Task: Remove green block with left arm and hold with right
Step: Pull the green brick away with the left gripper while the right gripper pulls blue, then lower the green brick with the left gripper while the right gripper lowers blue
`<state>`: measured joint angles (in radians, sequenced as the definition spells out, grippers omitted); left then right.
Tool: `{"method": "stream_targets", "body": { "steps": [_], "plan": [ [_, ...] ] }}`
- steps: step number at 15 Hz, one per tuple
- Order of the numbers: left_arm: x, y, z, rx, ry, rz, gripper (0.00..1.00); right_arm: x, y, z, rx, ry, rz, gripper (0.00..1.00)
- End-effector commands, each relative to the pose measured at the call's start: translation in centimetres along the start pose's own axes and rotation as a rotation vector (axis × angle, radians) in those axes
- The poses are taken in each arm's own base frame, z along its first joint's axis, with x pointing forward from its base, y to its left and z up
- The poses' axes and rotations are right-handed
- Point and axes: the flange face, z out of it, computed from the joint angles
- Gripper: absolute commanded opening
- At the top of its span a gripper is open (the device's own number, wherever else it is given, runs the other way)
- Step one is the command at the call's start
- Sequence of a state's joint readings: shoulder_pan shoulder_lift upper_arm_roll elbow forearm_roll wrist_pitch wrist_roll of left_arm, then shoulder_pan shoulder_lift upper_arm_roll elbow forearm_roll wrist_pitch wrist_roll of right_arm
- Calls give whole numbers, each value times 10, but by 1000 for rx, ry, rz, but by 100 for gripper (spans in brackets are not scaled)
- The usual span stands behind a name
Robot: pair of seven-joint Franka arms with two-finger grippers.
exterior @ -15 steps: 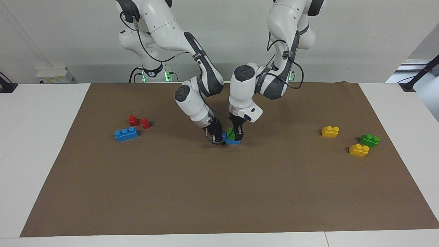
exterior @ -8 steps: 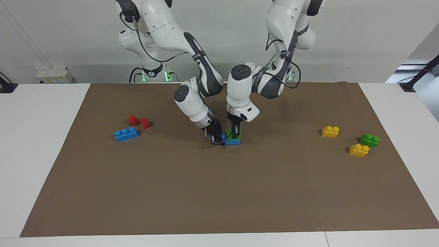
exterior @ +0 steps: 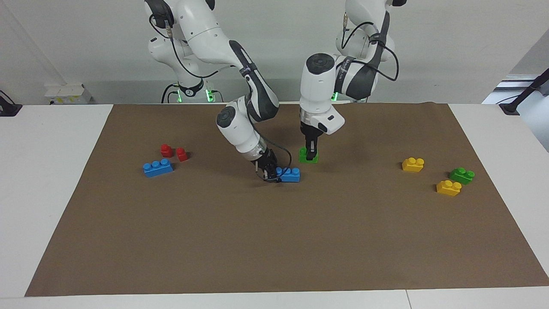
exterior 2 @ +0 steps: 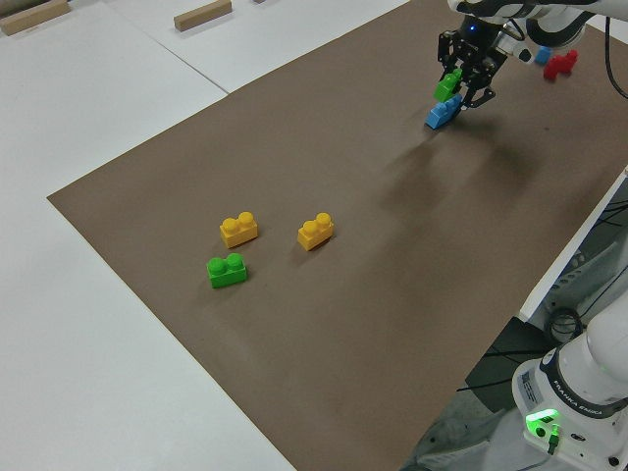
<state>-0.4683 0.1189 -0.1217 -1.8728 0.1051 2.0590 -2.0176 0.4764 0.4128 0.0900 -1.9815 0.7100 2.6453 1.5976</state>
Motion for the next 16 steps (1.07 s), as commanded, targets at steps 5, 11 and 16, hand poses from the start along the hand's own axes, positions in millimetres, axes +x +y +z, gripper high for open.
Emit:
{"method": "stream_targets", "body": {
  "steps": [5,11,16],
  "plan": [
    [132,27,2,35,-30,206,0,78,-103,-163,-74,-83,-46,0],
    [273,39,16,-12,-107,272,0,220,-107,-250,-128,-57,-128,0],
    [325,43,53,-30,-98,314,0,313,-81,-239,-143,-49,-140,0]
  ]
}}
